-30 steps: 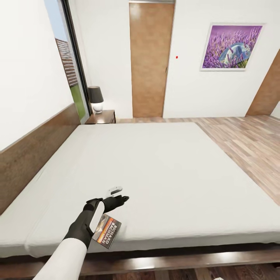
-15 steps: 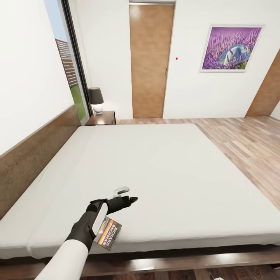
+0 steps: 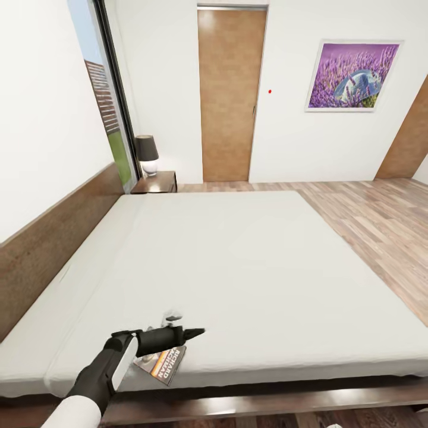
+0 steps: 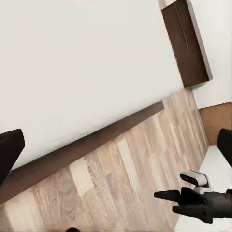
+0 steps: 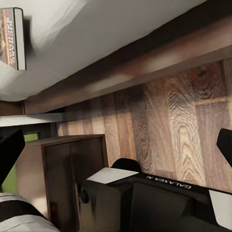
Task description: In the bedroom, move the book from the bed onto either nightstand, and place the two sandals side by side next to the bed.
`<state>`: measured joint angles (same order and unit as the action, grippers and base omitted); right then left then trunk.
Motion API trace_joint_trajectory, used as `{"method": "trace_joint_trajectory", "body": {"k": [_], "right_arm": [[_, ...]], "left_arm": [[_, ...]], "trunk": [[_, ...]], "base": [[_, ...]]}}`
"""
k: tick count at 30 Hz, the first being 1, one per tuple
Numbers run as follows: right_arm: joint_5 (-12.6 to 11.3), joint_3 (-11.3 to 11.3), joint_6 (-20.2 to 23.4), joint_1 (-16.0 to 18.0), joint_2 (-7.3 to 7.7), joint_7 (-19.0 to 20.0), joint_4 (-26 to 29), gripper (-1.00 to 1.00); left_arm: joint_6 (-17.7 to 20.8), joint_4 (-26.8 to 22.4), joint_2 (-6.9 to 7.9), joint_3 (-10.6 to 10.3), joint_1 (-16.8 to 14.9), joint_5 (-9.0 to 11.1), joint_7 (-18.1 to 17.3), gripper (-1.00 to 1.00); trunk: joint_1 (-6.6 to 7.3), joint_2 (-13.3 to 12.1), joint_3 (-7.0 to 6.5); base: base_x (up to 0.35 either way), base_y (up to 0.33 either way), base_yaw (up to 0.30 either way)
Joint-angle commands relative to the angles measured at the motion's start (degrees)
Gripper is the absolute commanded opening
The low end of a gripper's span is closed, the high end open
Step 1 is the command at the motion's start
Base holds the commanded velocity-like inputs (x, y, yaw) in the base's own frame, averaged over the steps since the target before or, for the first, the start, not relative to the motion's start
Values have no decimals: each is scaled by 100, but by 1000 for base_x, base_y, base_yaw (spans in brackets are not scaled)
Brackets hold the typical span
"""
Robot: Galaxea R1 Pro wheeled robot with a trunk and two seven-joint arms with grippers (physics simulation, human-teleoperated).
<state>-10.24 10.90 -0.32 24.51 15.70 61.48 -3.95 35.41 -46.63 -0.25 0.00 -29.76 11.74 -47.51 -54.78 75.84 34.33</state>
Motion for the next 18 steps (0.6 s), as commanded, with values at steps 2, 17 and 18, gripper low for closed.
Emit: {"method": "trace_joint_trajectory", "body": {"k": [2, 17, 18], "right_arm": [[-30, -1, -3, 10, -3, 19, -24, 100], [-30, -1, -3, 10, -1, 17, -23, 100], [-30, -1, -3, 10, -1, 17, -24, 100]], "left_arm": [[11, 132, 126, 4, 254, 22, -175, 100], [-2137, 2022, 614, -13, 749, -437, -1077, 100], [-2322, 2154, 615, -23, 750, -609, -1102, 100]], "trunk": [[45, -79, -31], [374, -680, -301], [396, -720, -319]], "base": [[0, 0, 0], [0, 0, 0], [0, 0, 0]]}}
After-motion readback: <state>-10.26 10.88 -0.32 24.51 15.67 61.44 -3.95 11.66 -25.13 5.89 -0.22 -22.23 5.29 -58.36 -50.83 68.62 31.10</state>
